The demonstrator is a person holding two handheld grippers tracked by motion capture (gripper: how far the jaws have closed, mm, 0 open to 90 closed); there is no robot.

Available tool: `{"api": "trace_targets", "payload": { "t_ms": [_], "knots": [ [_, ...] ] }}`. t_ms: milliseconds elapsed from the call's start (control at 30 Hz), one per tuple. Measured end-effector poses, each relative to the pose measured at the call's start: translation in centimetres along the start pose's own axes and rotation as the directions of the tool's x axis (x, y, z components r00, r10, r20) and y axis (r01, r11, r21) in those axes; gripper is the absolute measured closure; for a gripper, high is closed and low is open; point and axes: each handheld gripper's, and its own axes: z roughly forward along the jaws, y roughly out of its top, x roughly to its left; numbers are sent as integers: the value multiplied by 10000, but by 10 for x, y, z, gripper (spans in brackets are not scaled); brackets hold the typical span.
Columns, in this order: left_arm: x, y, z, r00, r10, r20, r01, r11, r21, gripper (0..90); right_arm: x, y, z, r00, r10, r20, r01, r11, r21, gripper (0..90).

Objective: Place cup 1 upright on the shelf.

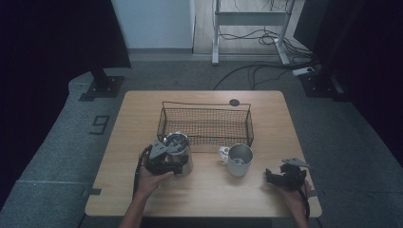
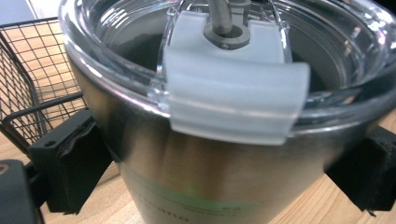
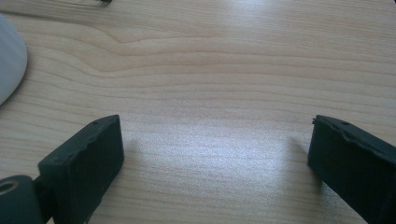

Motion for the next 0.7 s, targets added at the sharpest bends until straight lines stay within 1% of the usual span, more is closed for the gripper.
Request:
{"api": "trace_targets", "payload": {
  "t_ms": [67, 233, 700],
  "knots": [
    [0, 0, 0, 10000, -5, 74, 5, 10000, -20, 42, 0, 0, 0, 10000, 2, 0, -2, 10000, -1, 32],
    [1, 2, -3, 9999, 47, 96, -46, 9999, -130, 42, 0, 0, 0, 10000, 3, 1, -3, 10000, 0, 32],
    [3, 11, -15, 10000, 80, 36, -78, 9991, -416, 42, 0, 0, 0, 10000, 2, 1, -2, 10000, 0, 32]
  ]
}}
